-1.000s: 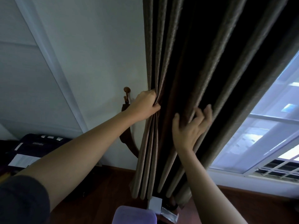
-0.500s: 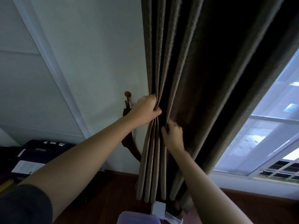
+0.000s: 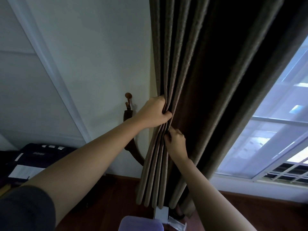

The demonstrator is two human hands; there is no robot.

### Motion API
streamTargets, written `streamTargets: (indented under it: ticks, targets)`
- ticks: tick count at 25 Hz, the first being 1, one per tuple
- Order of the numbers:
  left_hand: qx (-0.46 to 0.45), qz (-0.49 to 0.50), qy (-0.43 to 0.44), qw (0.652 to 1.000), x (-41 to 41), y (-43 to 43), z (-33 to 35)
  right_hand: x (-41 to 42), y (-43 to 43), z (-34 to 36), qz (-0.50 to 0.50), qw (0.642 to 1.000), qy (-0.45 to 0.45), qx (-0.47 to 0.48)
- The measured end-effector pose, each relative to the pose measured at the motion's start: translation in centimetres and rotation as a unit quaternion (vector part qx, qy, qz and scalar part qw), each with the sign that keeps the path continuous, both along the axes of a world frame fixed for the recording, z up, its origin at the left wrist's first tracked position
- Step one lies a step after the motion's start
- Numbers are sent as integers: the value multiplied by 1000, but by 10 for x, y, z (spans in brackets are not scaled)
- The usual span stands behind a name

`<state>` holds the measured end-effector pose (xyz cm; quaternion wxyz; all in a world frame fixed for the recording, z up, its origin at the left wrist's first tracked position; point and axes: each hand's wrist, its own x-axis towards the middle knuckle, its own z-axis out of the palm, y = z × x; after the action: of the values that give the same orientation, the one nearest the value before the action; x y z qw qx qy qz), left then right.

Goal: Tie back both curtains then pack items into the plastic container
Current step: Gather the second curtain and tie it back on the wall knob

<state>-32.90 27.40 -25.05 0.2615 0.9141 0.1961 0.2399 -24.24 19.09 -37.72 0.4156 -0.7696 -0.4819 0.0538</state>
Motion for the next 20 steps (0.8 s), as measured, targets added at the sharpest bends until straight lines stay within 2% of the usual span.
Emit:
streamTargets:
  ticks: [3,5,7,9,11,13,16,20]
  targets:
    - [27,11,-7,1000,6,-6,0,-2,-5,3,35,998,11,-42]
    - [58,45,-15,997,11,-7,-5,-6,-17,0,-53,998,-29,-16]
    - [76,81,-15,994,14,-6,-10,-8,-33,9,-234,963,-33,131]
    - [76,91,-9,993,14,-7,-11,6,-40,30,-321,912,7,255]
    - [67,73,-11,995,12,-10,-9,31,-36,55,-298,914,70,268]
    - [57,43,-19,997,10,-16,-5,53,-26,74,-248,939,115,208]
    - [57,31,-22,998,12,-21,-3,59,-15,81,-157,976,94,118]
    - [68,67,-17,995,19,-17,-5,41,-15,62,-5,994,87,63]
